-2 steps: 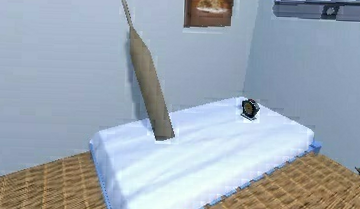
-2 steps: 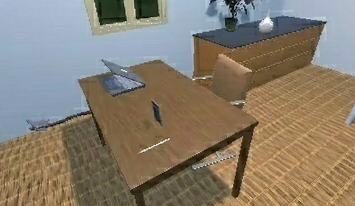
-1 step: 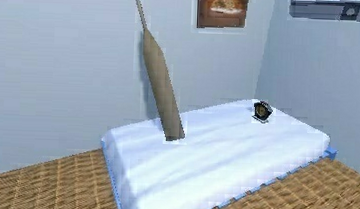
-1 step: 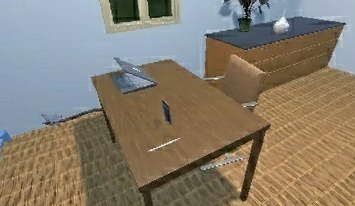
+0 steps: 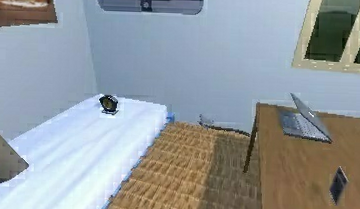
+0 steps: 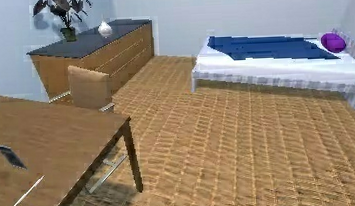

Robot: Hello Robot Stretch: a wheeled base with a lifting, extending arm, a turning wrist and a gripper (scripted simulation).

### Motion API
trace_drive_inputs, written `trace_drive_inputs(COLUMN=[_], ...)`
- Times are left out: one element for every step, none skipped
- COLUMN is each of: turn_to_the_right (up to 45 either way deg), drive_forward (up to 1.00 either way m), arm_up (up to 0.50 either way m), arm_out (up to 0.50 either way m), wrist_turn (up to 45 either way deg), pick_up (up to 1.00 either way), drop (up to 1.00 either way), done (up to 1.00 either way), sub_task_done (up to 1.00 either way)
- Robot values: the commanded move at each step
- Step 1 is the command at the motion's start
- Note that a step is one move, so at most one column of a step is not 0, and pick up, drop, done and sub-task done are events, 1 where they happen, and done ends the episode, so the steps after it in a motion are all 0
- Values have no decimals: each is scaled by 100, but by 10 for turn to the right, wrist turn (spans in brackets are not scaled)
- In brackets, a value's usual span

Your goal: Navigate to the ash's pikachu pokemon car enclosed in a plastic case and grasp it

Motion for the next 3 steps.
trace_drive_inputs(turn_to_the_right=[360,0,-450], drive_forward=[0,30,0], arm_up=[0,0,0], arm_out=[0,0,0], wrist_turn=[0,0,0], pick_up=[0,0,0], drop=[0,0,0], done=[0,0,0], sub_task_done=[0,0,0])
